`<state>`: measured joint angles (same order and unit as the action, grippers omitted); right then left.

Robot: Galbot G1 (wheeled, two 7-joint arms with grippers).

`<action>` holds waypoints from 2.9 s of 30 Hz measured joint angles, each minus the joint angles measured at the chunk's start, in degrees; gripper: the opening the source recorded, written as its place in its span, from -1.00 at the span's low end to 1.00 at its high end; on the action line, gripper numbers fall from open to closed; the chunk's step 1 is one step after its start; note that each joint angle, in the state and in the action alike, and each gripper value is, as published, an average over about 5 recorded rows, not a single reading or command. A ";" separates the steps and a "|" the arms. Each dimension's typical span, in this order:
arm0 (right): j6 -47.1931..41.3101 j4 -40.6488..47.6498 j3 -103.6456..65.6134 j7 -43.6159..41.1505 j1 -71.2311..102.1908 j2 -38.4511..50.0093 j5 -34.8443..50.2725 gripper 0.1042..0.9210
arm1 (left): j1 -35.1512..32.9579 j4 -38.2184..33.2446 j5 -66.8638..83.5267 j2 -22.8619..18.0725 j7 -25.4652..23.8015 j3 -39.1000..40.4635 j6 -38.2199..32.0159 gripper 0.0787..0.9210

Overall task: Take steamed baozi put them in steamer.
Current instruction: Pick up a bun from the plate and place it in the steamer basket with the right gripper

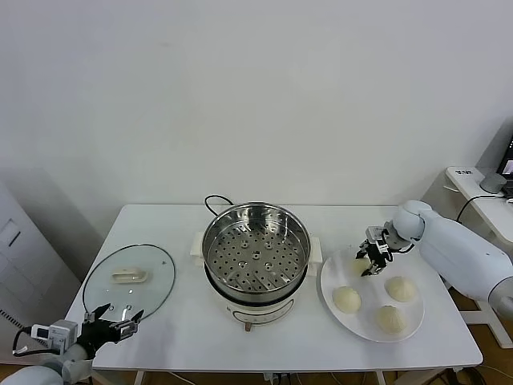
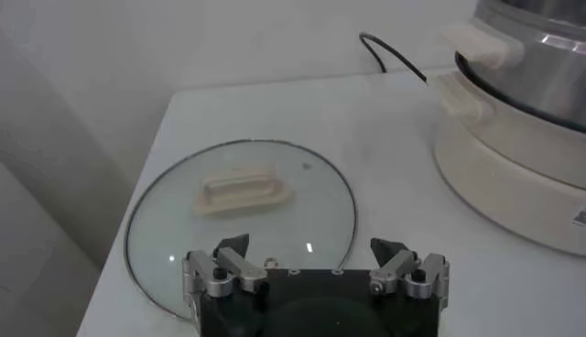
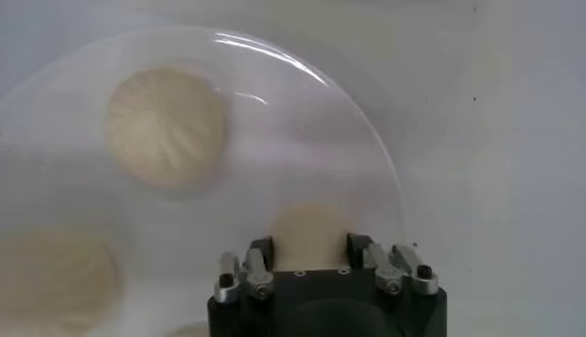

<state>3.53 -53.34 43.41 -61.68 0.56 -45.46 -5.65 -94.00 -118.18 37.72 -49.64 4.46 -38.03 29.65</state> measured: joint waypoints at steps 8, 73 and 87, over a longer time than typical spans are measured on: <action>0.27 -5.10 4.55 -1.53 -5.59 3.97 3.76 -0.09 | 0.01 -0.29 -0.13 0.00 0.23 -0.16 0.56 0.77; 43.70 -11.23 8.47 2.48 -17.79 -24.74 -27.22 -0.07 | 0.65 -0.65 -1.31 0.35 0.15 0.38 1.19 0.77; 43.67 -11.30 7.25 3.93 -14.95 -25.00 -31.67 0.43 | 1.03 -0.10 -1.32 0.60 0.10 0.52 1.14 0.77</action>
<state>47.20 -64.64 50.66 -57.75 -14.39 -70.47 -37.31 -92.98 -118.28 36.40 -49.04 4.56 -37.51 30.79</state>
